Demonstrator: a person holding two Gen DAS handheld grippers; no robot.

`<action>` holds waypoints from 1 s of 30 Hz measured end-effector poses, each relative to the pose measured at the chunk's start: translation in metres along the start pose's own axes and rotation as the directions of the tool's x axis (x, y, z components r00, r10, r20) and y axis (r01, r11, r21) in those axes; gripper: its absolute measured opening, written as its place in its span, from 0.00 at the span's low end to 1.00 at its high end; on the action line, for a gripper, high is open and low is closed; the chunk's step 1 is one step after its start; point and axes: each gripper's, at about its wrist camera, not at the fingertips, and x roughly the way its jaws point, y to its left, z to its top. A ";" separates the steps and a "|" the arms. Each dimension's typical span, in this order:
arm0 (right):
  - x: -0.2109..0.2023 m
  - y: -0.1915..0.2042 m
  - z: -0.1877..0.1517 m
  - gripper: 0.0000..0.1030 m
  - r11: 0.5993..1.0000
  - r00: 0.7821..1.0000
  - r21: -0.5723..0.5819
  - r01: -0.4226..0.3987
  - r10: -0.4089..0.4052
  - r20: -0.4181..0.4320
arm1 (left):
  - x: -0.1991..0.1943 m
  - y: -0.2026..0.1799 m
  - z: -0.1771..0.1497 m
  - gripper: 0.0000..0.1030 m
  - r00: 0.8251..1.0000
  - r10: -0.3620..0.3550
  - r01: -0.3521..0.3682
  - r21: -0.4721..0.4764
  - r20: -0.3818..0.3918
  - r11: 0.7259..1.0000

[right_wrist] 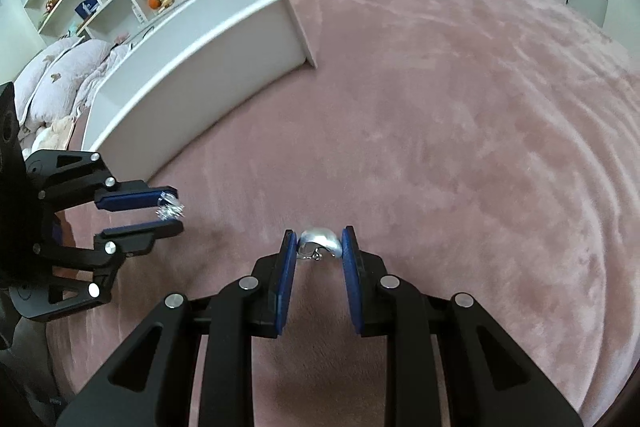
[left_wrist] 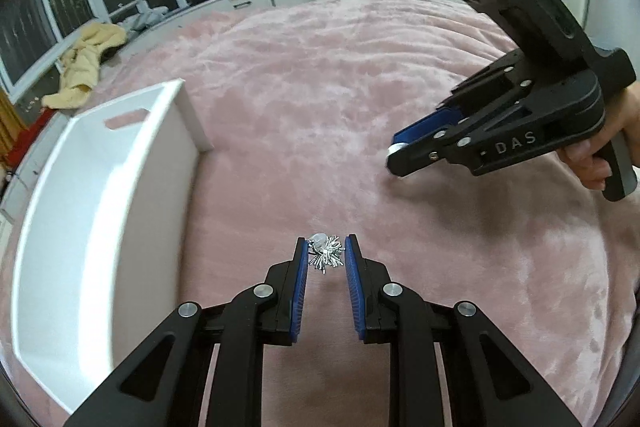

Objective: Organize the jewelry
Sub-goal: 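Carry the silver pendant in the left gripper into the bin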

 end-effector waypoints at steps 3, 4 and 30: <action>-0.005 0.002 0.002 0.23 1.000 0.999 0.004 0.027 -0.027 0.017 | -0.011 0.011 0.002 0.23 0.999 0.039 -0.039 -0.038 0.002 0.999; -0.006 0.004 0.003 0.23 0.999 0.999 0.005 0.041 -0.041 0.021 | -0.015 0.014 0.003 0.23 0.999 0.047 -0.047 -0.048 0.003 0.998; -0.011 0.103 0.104 0.23 0.982 0.988 -0.154 0.107 -0.088 0.129 | -0.099 0.122 -0.008 0.24 0.968 0.249 -0.234 -0.286 0.017 0.929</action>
